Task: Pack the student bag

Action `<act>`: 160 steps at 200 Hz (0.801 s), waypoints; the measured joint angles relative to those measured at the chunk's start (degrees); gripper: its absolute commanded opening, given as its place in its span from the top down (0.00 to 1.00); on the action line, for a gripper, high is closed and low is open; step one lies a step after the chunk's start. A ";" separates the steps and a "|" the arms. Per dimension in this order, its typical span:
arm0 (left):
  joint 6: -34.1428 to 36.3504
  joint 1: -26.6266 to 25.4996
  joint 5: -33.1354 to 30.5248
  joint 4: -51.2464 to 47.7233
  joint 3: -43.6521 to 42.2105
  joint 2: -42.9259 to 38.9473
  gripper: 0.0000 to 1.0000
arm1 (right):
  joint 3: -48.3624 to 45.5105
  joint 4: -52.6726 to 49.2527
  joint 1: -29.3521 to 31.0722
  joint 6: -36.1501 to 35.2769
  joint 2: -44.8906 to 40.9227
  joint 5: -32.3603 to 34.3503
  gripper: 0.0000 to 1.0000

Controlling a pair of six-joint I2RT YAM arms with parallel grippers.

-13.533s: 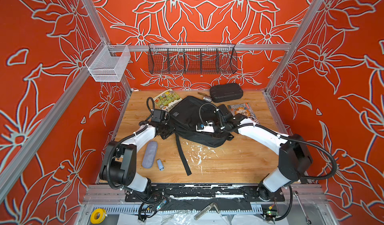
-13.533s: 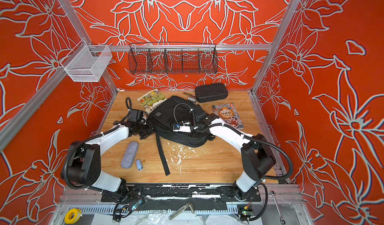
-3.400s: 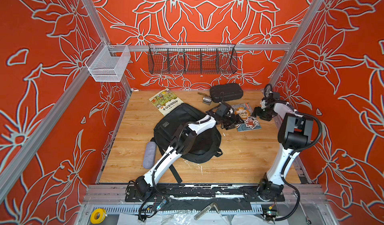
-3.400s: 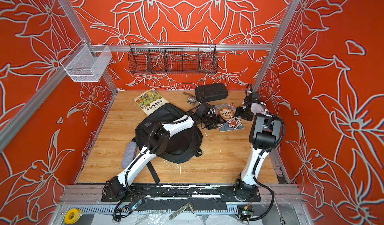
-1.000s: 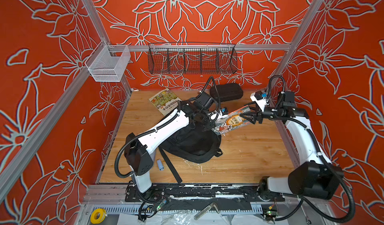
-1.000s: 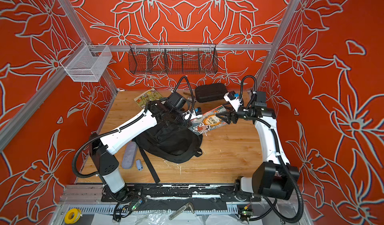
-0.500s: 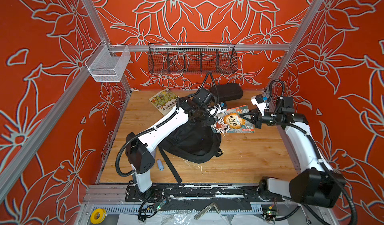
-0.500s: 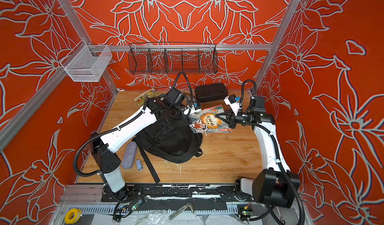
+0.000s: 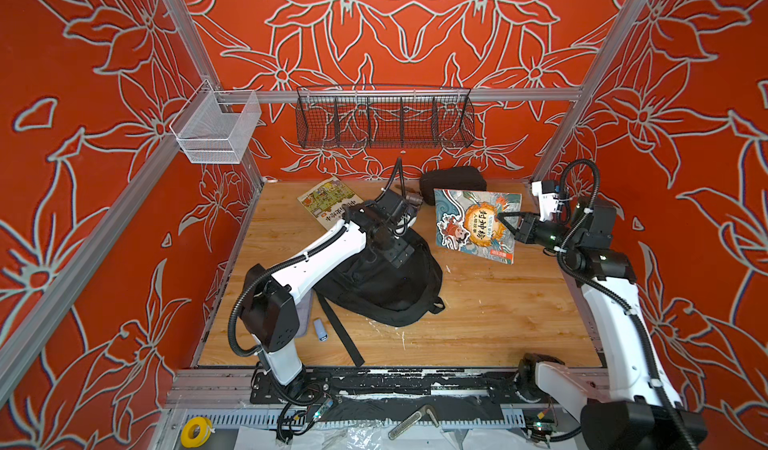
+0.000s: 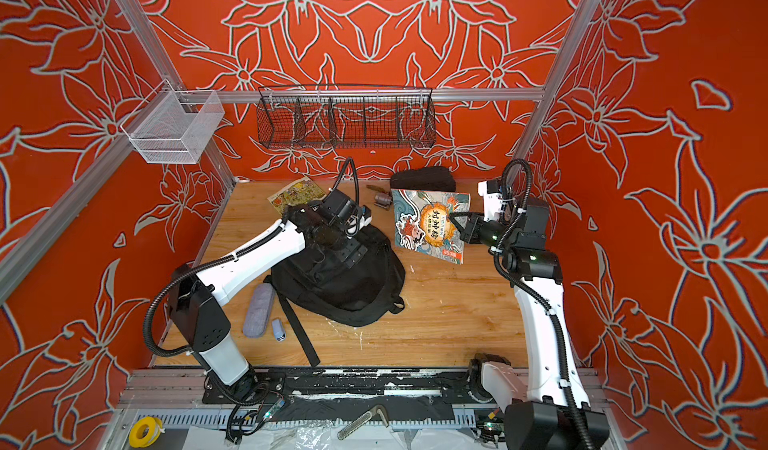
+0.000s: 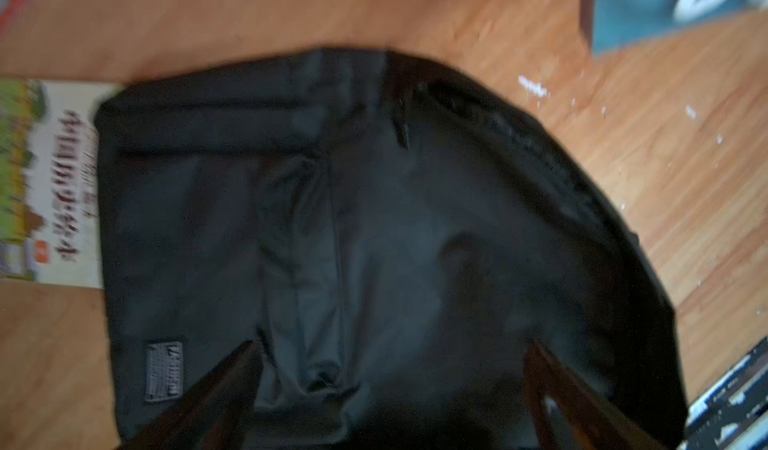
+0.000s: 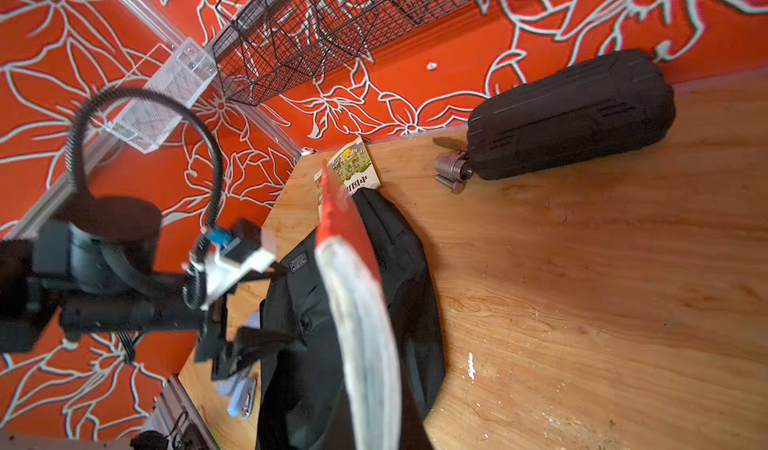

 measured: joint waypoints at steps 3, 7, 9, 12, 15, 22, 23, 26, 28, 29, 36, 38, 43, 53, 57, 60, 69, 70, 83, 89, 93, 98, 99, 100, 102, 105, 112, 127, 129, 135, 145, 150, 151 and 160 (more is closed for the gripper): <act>-0.50 -0.46 0.13 0.17 -1.03 -0.04 0.03 | -0.13 0.00 0.02 0.66 -0.15 0.37 1.00; -0.94 -1.27 0.22 0.31 -2.23 -0.07 0.03 | -0.26 0.00 0.02 1.40 -0.33 0.79 1.00; -1.09 -1.57 0.26 0.33 -2.69 -0.07 0.03 | -0.33 0.00 0.07 1.73 -0.42 0.98 1.00; -1.53 -2.25 0.50 0.44 -3.50 -0.07 0.03 | -0.37 -0.07 0.09 2.16 -0.50 1.22 1.00; -1.97 -2.93 0.61 0.66 -4.28 -0.07 0.03 | -0.42 -0.13 0.09 2.60 -0.55 1.42 1.00; -2.71 -4.37 1.38 0.90 -5.68 -0.07 0.03 | -0.57 -0.15 0.09 3.41 -0.63 1.86 1.00; -2.97 -4.63 1.49 0.92 -5.90 -0.07 0.03 | -0.57 -0.17 0.09 3.48 -0.66 1.90 1.00; -3.34 -5.22 1.90 0.96 -6.25 -0.02 0.03 | -0.68 -0.17 0.09 3.78 -0.72 2.08 1.00; -3.50 -5.49 2.01 0.96 -6.38 -0.02 0.03 | -0.72 -0.20 0.09 4.00 -0.72 2.21 1.00; -3.74 -5.75 2.38 0.98 -6.47 -0.02 0.03 | -0.76 -0.20 0.09 4.07 -0.72 2.25 1.00; -4.48 -6.73 3.43 1.11 -6.67 0.07 0.03 | -1.07 -0.20 0.11 4.68 -0.81 2.49 1.00; -4.72 -6.99 3.69 1.22 -6.67 0.13 0.03 | -1.18 -0.20 0.11 4.87 -0.83 2.56 1.00; -5.22 -7.37 4.22 1.57 -6.67 0.20 0.03 | -1.49 -0.17 0.11 5.25 -0.85 2.73 1.00; -6.27 -7.89 4.83 2.64 -6.64 0.70 0.03 | -2.21 -0.17 0.13 6.03 -0.96 2.97 1.00; -6.73 -7.96 5.07 3.15 -6.62 0.98 0.03 | -2.54 -0.17 0.13 6.29 -1.03 3.06 1.00; -7.06 -8.04 5.03 3.41 -6.62 1.38 0.03 | -2.75 -0.17 0.15 6.47 -1.07 3.15 1.00; -7.74 -8.39 5.05 4.20 -6.58 2.62 0.03 | -3.37 -0.17 0.31 6.97 -1.14 3.37 1.00; -7.96 -8.39 5.03 4.33 -6.58 2.86 0.03 | -3.43 -0.17 0.33 7.02 -1.14 3.39 1.00; -8.76 -8.96 4.94 5.22 -6.34 5.77 0.03 | -4.00 -0.17 0.57 7.48 -1.14 3.67 1.00; -9.25 -9.40 4.87 5.62 -6.21 7.32 0.03 | -4.15 -0.20 0.61 7.63 -1.14 3.69 1.00; -9.53 -9.84 4.83 5.95 -6.12 8.50 0.03 | -4.17 -0.17 0.66 7.67 -1.14 3.69 1.00; -9.81 -10.27 4.79 6.27 -6.03 9.62 0.03 | -4.20 -0.17 0.72 7.74 -1.14 3.69 1.00; -9.90 -10.36 4.76 6.32 -6.03 9.81 0.03 | -4.20 -0.17 0.72 7.74 -1.14 3.69 1.00; -9.99 -10.51 4.70 6.43 -5.99 10.19 0.03 | -4.20 -0.15 0.72 7.74 -1.14 3.69 1.00; -10.03 -10.67 4.68 6.49 -5.95 10.54 0.03 | -4.20 -0.15 0.74 7.78 -1.14 3.69 1.00; -10.27 -10.99 4.59 6.73 -5.90 11.26 0.03 | -4.20 -0.13 0.74 7.80 -1.14 3.69 1.00; -10.80 -11.58 4.42 6.99 -5.64 12.70 0.03 | -4.20 -0.13 0.83 7.87 -1.14 3.69 1.00; -12.17 -12.50 3.80 7.10 -4.07 16.02 0.02 | -4.20 -0.15 0.98 7.91 -1.14 3.69 1.00; -12.39 -12.59 3.78 7.13 -3.78 16.44 0.03 | -4.20 -0.15 0.98 7.91 -1.14 3.69 1.00; -12.98 -12.85 3.23 7.19 -3.02 17.53 0.10 | -4.20 -0.15 1.05 7.91 -1.14 3.72 1.00; -14.32 -13.05 1.99 7.32 -2.03 18.53 0.25 | -4.24 -0.22 1.07 7.89 -1.14 3.78 1.00; -14.14 -13.05 1.53 7.39 -1.64 18.78 0.37 | -4.28 -0.24 1.07 7.89 -1.14 3.78 1.00; -14.86 -13.03 1.44 7.48 -1.49 18.86 0.41 | -4.28 -0.26 1.07 7.87 -1.14 3.78 1.00; -15.45 -13.00 0.96 7.63 -0.70 19.41 0.60 | -4.31 -0.61 1.07 7.85 -1.16 3.82 1.00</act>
